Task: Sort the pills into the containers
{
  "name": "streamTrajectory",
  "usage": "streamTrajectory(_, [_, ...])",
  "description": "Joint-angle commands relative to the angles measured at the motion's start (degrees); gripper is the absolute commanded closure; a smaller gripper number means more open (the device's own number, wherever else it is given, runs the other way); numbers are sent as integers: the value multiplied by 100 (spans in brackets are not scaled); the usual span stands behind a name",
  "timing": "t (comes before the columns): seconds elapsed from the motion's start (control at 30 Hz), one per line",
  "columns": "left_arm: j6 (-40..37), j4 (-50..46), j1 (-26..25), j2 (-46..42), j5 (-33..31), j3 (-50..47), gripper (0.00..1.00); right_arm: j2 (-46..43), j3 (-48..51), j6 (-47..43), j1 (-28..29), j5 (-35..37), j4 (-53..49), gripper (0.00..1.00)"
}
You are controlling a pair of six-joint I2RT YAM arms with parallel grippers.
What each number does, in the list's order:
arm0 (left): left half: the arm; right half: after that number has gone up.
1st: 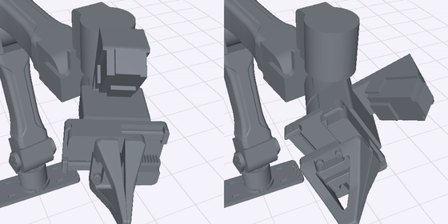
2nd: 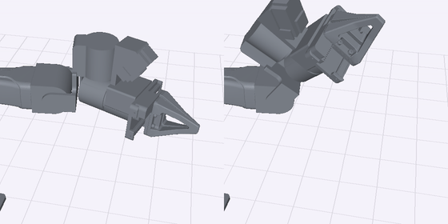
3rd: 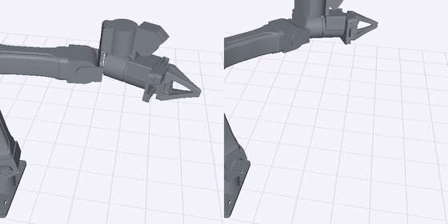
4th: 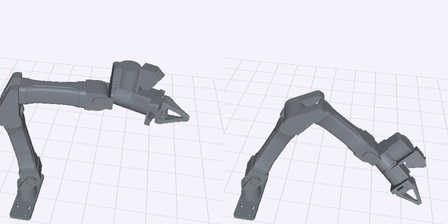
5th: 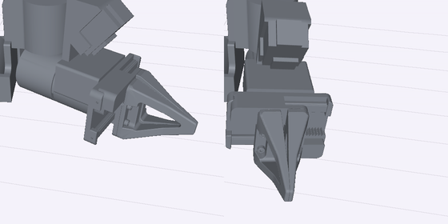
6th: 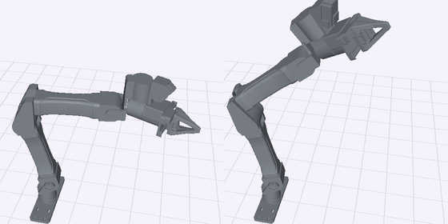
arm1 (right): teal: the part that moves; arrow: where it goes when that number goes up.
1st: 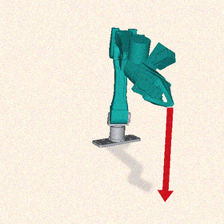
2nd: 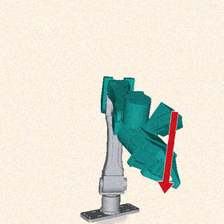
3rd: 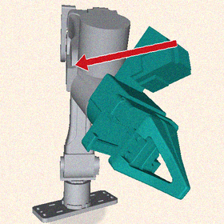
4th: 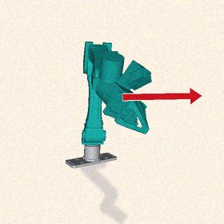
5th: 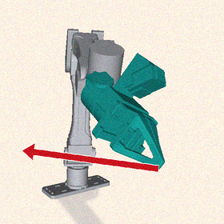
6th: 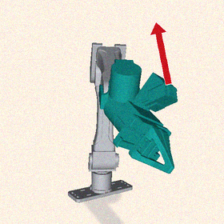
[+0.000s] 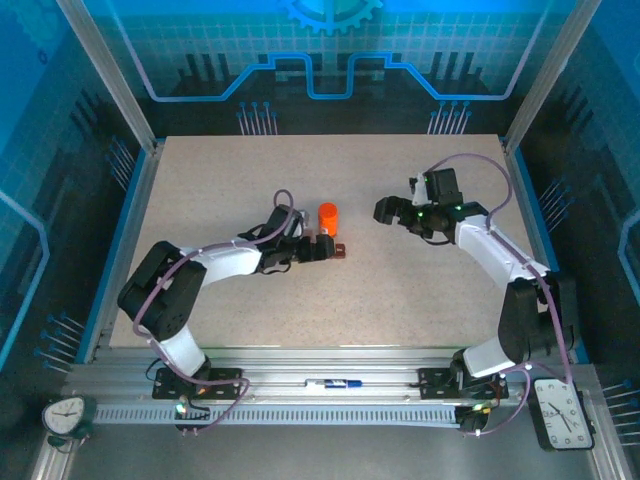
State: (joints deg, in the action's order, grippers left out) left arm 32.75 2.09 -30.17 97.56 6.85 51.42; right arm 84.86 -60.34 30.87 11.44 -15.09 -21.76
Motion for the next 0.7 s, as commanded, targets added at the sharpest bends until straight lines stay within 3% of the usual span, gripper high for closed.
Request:
streamTrajectory(0.0, [8, 65, -39, 123, -114, 247, 1, -39, 127, -103, -97, -275, 145, 3])
streamTrajectory(0.37, [3, 70, -100, 308, -17, 448, 1, -169, 214, -134, -90, -311, 106, 7])
streamTrajectory(0.67, [-97, -8, -59, -380, -174, 336, 1, 198, -531, -280, 47, -195, -347, 13])
